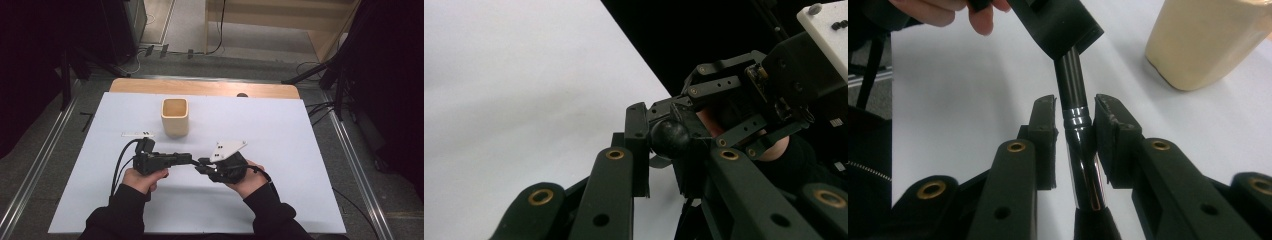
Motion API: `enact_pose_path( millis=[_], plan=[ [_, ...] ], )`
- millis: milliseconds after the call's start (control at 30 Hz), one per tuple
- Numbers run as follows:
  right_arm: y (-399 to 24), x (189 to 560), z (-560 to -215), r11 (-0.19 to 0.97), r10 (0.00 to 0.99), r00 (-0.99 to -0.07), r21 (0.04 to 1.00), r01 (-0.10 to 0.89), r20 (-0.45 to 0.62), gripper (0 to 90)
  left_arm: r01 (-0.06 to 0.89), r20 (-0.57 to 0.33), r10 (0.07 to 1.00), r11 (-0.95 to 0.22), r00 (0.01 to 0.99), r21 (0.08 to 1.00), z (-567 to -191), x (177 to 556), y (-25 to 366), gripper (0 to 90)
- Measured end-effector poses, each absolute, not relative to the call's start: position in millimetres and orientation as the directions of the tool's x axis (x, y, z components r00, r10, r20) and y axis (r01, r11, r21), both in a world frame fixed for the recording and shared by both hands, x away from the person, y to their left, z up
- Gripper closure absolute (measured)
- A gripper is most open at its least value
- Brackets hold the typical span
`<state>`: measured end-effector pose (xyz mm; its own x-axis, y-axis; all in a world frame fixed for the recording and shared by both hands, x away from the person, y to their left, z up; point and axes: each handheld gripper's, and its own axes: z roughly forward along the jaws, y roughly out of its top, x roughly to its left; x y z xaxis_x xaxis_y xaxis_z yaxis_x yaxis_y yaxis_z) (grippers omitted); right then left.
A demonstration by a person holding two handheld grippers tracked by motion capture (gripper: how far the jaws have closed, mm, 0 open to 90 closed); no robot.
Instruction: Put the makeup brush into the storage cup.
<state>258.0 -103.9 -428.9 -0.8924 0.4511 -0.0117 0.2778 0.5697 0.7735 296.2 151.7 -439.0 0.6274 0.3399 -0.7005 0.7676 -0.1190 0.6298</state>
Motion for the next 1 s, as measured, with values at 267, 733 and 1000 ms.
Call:
enact_pose_path(
  millis=[267,733,1000],
  plan=[
    [-101.3,259.9,-432.8,0.599,0.430,-0.903,0.751,0.277,-0.010,76.6,0.773,-0.700,0.350,-0.132,0.622,0.621,-440.7,296.3,150.1,79.5],
    [-99.0,260.2,-436.5,0.632,0.407,-0.913,0.725,0.275,-0.009,78.4,0.763,-0.690,0.342,-0.160,0.638,0.627,-440.5,295.8,148.6,79.3],
    [-104.5,260.6,-434.1,0.655,0.370,-0.929,0.709,0.261,0.000,78.6,0.720,-0.630,0.357,-0.239,0.689,0.652,-435.9,295.1,149.6,55.2]
  ],
)
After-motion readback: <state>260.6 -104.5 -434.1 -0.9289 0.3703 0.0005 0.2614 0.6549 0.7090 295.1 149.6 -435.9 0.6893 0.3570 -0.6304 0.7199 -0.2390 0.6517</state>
